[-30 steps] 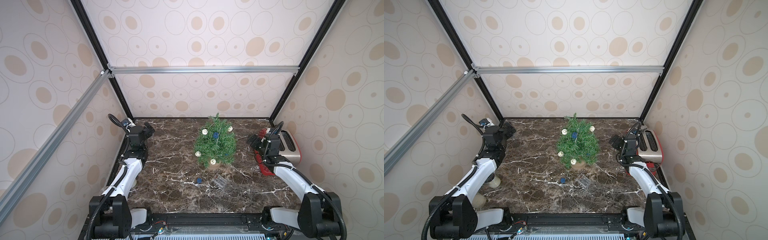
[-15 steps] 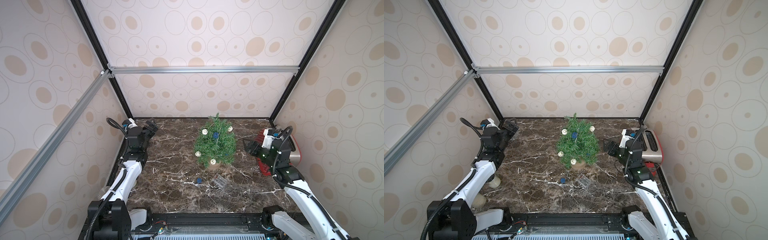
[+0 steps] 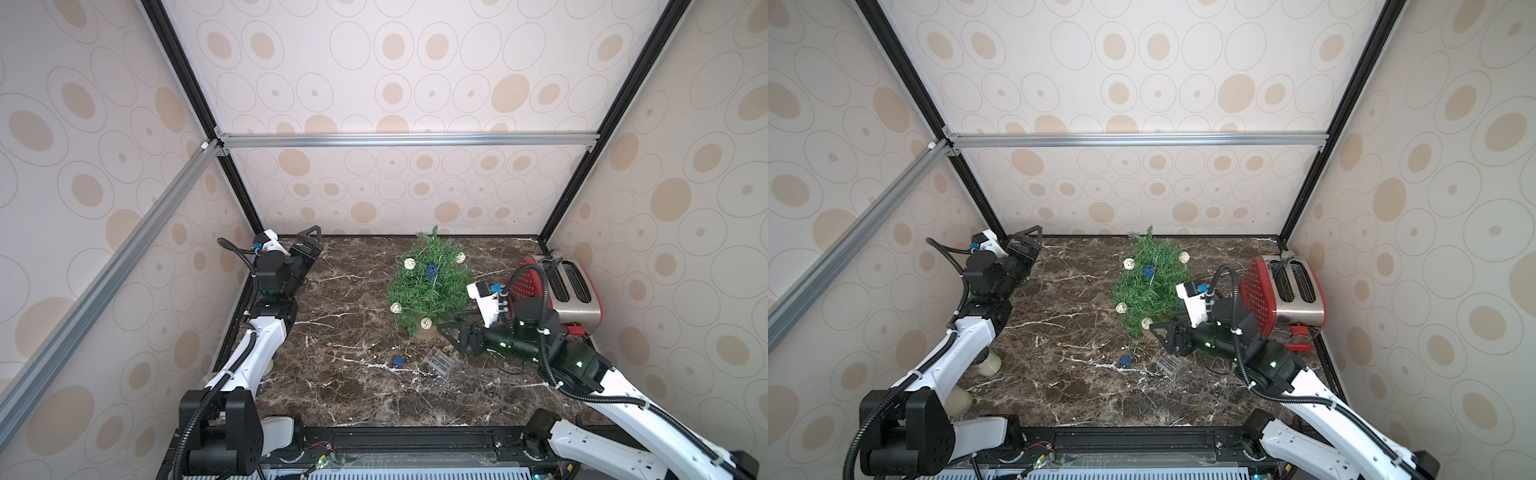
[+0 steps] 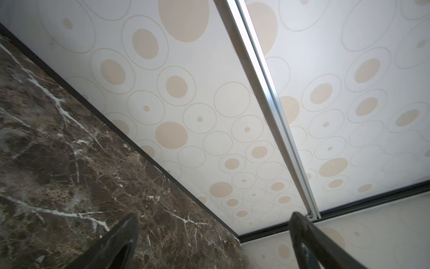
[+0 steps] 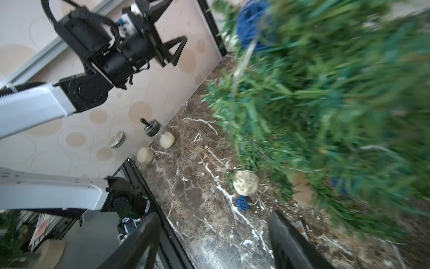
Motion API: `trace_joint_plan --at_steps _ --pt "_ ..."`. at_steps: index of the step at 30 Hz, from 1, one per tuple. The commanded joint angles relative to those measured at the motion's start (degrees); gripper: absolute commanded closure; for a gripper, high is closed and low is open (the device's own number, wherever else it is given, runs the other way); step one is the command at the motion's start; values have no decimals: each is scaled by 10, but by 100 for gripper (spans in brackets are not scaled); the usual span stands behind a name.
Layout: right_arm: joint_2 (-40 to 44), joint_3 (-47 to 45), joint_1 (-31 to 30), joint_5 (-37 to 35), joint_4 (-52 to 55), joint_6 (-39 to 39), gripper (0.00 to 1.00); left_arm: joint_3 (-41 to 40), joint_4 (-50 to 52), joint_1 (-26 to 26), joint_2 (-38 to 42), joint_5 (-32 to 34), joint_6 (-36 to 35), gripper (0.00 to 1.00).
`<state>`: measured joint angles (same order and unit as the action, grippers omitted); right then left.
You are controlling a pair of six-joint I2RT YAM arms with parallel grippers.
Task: Remove string lights from the small christmas tree
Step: Pick up the light string from the Christmas tree.
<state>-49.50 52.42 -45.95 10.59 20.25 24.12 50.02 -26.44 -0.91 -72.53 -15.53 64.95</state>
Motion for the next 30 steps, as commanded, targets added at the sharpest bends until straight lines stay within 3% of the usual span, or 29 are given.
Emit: trace_joint_plan --at_steps 1,7,18,24,28,30 --pt "-44 26 -28 -49 -11 -2 30 26 -47 -8 2 -31 40 1" --pt "-87 42 -29 -93 -24 21 35 48 74 -63 51 29 -72 2" --pt "-136 52 -29 -111 -45 23 53 75 150 -89 61 47 -96 6" --pt "-151 58 -29 -117 -51 20 74 79 158 -94 57 38 -102 6" --pt "-150 65 -29 -120 -39 14 100 89 176 -99 58 38 -110 6" --pt "-144 66 -29 -122 -33 12 100 94 186 -103 61 45 -111 3"
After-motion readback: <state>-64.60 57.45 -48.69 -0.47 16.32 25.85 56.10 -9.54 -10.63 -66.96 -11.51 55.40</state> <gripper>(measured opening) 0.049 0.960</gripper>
